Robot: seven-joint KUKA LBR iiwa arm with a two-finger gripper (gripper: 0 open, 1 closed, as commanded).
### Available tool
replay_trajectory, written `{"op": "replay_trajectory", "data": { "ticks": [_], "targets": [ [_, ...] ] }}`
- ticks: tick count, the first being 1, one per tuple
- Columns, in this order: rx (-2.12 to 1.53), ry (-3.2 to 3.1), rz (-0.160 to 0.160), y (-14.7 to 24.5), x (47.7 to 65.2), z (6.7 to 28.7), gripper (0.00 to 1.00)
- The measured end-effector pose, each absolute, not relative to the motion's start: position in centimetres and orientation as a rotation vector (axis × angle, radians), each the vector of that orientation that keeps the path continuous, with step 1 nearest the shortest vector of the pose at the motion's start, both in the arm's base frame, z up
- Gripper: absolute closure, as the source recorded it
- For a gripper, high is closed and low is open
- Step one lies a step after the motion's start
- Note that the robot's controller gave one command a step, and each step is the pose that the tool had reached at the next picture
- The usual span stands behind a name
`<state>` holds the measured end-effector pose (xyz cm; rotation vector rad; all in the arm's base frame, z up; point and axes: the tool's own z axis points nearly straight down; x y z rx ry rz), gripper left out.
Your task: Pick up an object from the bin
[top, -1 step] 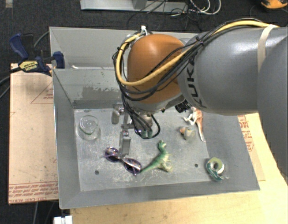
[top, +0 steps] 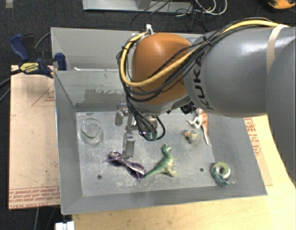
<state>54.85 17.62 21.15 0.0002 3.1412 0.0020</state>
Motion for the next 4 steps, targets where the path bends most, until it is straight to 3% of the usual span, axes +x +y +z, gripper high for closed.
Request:
{"op": "replay_trajectory", "data": {
  "ticks": [1,2,3,4],
  "targets": [
    [-0.166,3.141,0.003,16.0,49.9,13.8,0.00],
    [-0.292,3.128,0.003,13.7,51.2,12.9,0.00],
    [0.139,3.140,0.004,12.7,49.7,7.7,0.00],
    [0.074,3.136,0.006,12.1,53.2,7.6,1.00]
  ]
}}
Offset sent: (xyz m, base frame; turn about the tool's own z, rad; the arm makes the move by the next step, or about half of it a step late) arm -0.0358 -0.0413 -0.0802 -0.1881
